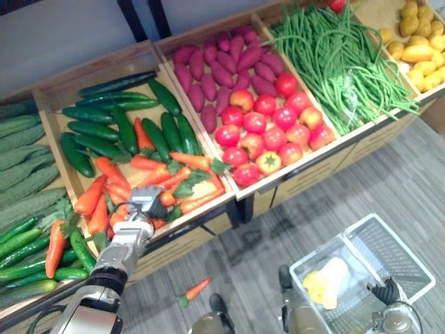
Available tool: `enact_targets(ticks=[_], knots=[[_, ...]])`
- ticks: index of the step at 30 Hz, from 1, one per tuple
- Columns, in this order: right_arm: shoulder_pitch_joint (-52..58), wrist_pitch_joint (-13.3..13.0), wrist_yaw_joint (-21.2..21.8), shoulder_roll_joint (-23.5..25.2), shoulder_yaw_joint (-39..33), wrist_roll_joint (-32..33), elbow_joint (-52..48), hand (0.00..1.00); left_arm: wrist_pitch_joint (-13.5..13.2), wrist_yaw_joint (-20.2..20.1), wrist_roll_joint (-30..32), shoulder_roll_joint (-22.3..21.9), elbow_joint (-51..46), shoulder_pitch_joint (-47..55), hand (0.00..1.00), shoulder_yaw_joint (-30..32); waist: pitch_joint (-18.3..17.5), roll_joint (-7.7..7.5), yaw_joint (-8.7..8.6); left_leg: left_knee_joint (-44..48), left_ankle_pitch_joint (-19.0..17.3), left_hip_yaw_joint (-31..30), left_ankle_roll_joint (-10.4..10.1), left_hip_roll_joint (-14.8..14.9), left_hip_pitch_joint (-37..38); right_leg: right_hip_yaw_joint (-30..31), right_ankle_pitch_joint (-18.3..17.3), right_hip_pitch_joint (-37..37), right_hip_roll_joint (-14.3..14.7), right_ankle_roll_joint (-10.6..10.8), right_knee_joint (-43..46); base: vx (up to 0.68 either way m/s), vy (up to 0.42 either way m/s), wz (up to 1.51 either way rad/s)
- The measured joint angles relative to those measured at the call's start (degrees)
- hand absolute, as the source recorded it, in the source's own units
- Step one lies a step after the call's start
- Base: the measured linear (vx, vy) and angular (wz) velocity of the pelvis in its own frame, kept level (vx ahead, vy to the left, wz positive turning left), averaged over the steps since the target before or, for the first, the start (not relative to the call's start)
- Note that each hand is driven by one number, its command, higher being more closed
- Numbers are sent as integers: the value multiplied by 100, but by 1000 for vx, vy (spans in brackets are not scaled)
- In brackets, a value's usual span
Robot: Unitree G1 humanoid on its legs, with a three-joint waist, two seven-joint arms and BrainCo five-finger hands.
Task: Pick vegetable in the basket
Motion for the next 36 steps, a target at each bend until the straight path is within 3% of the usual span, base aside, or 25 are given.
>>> enact_targets(ticks=[7,18,29,36], knots=[[31,23,5,-4,-25,-37,272,100,122,-1,-1,64,-623,282,100,742,-77,-32,14,-487,319,-375,70,-258,228,-373,-21,334,-142,-10,-127,-49,2,34],[122,31,49,14,-267,-70,410,100,162,4,-12,135,-1572,984,100,1483,-561,-45,72,-990,562,-717,81,-435,528,-719,-19,750,-191,-11,-408,23,5,15],[119,139,185,30,-477,-123,577,100,-125,4,-21,111,-2533,1592,100,1690,-798,-76,72,-1384,776,-871,104,-527,760,-862,-43,894,-220,-48,-444,-17,-2,7],[33,152,279,-253,-521,-125,574,100,-489,-76,-661,-277,-3987,2256,100,1705,-955,-10,23,-1483,767,-653,101,-569,946,-639,-36,909,-227,-40,-461,-14,-4,-15]])
